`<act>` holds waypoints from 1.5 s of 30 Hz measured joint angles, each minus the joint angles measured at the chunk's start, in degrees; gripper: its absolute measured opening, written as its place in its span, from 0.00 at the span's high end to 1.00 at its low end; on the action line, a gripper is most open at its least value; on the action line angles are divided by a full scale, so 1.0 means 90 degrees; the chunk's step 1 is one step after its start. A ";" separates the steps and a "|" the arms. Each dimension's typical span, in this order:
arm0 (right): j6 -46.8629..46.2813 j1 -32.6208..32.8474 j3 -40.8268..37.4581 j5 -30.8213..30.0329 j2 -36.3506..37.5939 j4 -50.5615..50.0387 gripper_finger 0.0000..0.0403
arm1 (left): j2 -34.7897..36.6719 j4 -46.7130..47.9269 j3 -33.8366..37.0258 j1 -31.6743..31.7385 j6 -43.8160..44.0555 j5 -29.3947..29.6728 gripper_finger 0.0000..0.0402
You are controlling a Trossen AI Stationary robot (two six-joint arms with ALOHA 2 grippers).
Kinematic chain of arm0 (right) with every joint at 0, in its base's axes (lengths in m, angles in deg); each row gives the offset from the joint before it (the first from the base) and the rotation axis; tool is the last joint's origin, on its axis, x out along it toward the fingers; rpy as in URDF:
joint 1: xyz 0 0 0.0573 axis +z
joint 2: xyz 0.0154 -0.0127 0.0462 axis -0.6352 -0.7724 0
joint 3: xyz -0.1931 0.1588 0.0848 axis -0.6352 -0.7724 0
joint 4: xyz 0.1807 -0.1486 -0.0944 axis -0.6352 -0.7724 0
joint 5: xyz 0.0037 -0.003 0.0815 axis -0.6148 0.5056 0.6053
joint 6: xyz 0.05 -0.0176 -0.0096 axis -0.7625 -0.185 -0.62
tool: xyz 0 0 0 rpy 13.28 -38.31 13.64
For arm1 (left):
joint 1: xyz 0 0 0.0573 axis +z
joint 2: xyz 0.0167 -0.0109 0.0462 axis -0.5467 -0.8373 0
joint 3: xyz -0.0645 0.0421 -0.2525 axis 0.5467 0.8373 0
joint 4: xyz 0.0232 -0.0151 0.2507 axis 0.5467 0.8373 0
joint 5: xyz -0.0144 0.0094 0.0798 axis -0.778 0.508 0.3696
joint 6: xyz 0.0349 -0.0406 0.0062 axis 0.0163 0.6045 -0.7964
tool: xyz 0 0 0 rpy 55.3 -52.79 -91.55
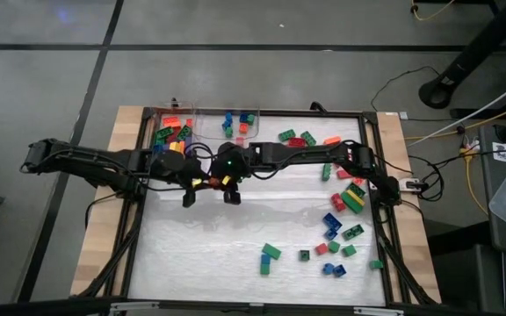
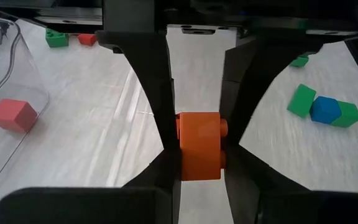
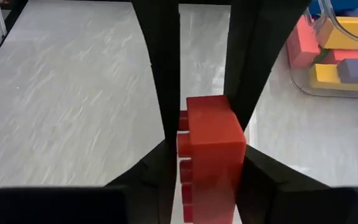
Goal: Sort blocks by size
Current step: Put the large orange game piece into the left transparent bin, then put the small green game piece into the right transparent bin
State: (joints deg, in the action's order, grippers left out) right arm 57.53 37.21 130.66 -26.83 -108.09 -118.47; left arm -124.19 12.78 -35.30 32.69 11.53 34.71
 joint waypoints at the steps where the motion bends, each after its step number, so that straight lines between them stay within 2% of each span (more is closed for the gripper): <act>1: -0.0002 0.0000 0.0000 0.0000 0.0000 0.0002 0.64 | 0.0001 0.0000 0.0000 0.0000 0.0000 0.0000 0.82; 3: -0.0002 0.0000 -0.0002 -0.0056 0.0000 0.0002 0.60 | 0.0011 0.0005 0.0000 0.0000 0.0000 0.0010 0.82; 7: 0.0000 0.0002 0.0021 -0.0578 0.0000 -0.0061 0.51 | 0.0025 0.0013 0.0000 0.0025 0.0000 0.0022 0.82; 14: 0.0001 -0.0007 0.1303 -0.1372 -0.0002 -0.2796 0.41 | 0.0329 0.0520 0.0000 0.0406 -0.0001 0.0463 0.82; 17: -0.0038 -0.0010 0.1933 -0.1532 0.0005 -0.3981 0.41 | 0.0626 0.0727 0.0000 0.0704 -0.0015 0.0914 0.82; 20: -0.0571 -0.0010 0.2352 -0.1472 0.0015 -0.5150 0.41 | 0.0986 0.0965 0.0000 0.1079 -0.0053 0.1632 0.82; 25: -0.1825 0.0019 0.2321 -0.0716 -0.0010 -0.6711 0.41 | 0.1465 0.1670 -0.0002 0.1731 0.0248 0.3204 0.80; 27: -0.2152 0.0112 0.2120 -0.0462 -0.0016 -0.6607 0.41 | 0.1566 0.2059 -0.0005 0.1990 0.0576 0.3586 0.80; 30: -0.2230 0.0347 0.1808 -0.0214 -0.0012 -0.6679 0.41 | 0.1556 0.2579 -0.0002 0.2308 0.0932 0.3662 0.78; 32: -0.2231 0.0569 0.1569 -0.0290 0.0023 -0.6663 0.41 | 0.1532 0.2832 0.0002 0.2464 0.1162 0.3660 0.77; 40: -0.2491 0.1558 0.0794 -0.0378 0.0013 -0.6674 0.41 | 0.1462 0.2800 0.0000 0.2688 0.1243 0.3663 0.66; 45: -0.2901 0.2245 0.0721 -0.0383 0.0010 -0.6671 0.41 | 0.1416 0.2799 0.0000 0.2687 0.1246 0.3663 0.58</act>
State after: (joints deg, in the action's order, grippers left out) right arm 31.41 57.42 137.15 -30.28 -108.00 -178.52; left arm -111.45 37.97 -35.30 56.87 22.74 67.67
